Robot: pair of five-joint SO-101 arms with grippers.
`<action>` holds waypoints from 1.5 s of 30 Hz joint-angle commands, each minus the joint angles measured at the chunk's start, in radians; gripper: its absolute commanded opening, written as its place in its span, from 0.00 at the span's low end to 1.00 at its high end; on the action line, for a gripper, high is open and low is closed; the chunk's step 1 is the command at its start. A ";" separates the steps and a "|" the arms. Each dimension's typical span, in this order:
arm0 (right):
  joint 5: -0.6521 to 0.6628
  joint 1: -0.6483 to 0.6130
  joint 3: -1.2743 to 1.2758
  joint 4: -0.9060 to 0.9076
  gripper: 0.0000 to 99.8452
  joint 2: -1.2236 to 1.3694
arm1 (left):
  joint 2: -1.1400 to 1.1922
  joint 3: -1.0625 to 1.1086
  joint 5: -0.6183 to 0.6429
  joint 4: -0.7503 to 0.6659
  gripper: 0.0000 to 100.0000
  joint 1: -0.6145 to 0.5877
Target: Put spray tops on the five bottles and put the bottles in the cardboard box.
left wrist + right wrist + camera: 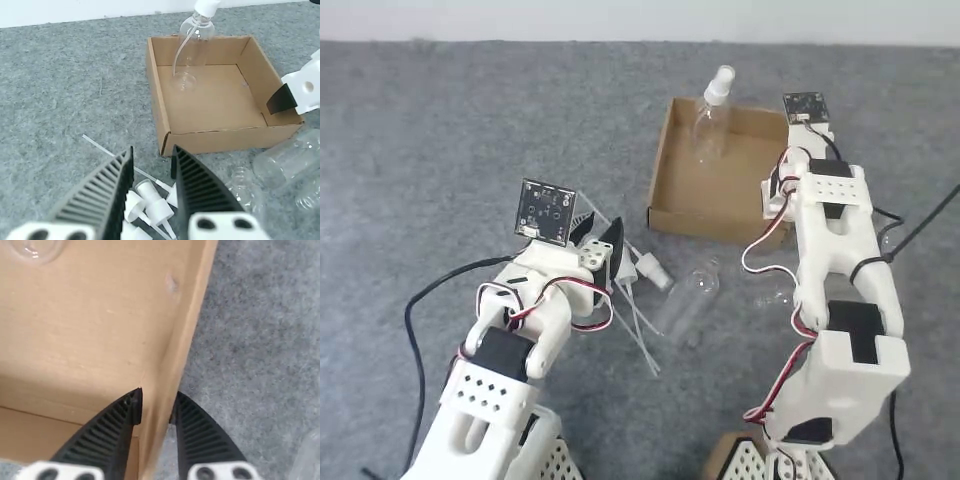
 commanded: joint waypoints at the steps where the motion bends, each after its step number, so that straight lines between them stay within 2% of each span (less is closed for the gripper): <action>1: -0.005 0.005 -0.008 0.007 0.02 -0.013 | -0.014 -0.007 -0.014 -0.025 0.11 0.003; 9: 0.000 0.007 -0.006 0.008 0.01 -0.013 | -0.014 -0.007 -0.014 -0.025 0.11 0.003; 13: 0.069 0.005 0.017 0.008 0.01 -0.015 | -0.014 -0.007 -0.014 -0.025 0.11 0.003; 32: 0.144 0.010 0.037 0.065 0.01 -0.024 | -0.014 -0.007 -0.014 -0.025 0.11 0.002; 37: 0.147 0.036 0.005 0.093 0.01 -0.024 | -0.014 -0.007 -0.014 -0.025 0.11 0.002; 45: 0.232 0.108 -0.092 0.200 0.01 -0.022 | -0.014 -0.007 -0.014 -0.025 0.11 0.002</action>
